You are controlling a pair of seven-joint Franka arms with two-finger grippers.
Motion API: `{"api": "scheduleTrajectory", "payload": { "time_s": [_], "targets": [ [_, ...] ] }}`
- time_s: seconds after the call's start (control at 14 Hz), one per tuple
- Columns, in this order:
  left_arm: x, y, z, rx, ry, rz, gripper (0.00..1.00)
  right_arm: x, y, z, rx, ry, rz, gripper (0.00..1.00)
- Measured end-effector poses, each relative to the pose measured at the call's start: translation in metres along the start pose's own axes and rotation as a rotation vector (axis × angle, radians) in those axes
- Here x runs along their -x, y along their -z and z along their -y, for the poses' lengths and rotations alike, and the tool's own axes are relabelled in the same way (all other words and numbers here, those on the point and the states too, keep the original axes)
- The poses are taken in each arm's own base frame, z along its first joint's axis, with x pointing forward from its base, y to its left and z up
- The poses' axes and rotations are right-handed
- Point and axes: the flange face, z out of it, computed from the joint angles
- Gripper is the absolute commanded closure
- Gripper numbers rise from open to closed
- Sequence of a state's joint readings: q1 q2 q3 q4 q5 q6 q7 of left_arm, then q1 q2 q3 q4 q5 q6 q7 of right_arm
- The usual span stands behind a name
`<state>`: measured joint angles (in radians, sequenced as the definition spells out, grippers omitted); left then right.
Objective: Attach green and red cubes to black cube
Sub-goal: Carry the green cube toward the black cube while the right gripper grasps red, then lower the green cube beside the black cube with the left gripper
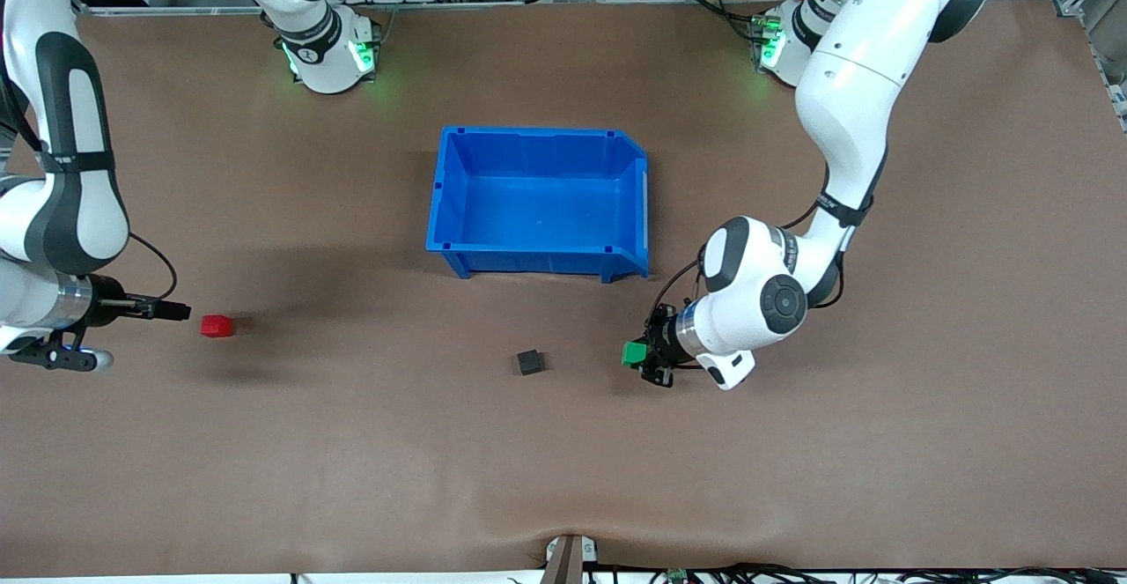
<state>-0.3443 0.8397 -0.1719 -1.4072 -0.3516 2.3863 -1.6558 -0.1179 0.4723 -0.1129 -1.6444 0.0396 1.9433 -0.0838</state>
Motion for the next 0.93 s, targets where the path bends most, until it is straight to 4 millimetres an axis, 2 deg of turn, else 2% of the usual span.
{"api": "scheduleTrajectory", "payload": {
  "time_s": [0.57, 0.93],
  "targets": [
    [0.039, -0.030, 0.002, 0.102, 0.139, 0.029, 1.00, -0.011, -0.037, -0.002, 0.006, -0.003, 0.016, 0.00],
    [0.057, -0.053, 0.006, 0.149, 0.230, 0.054, 1.00, -0.014, -0.043, -0.006, 0.007, -0.008, -0.001, 0.00]
  ]
}}
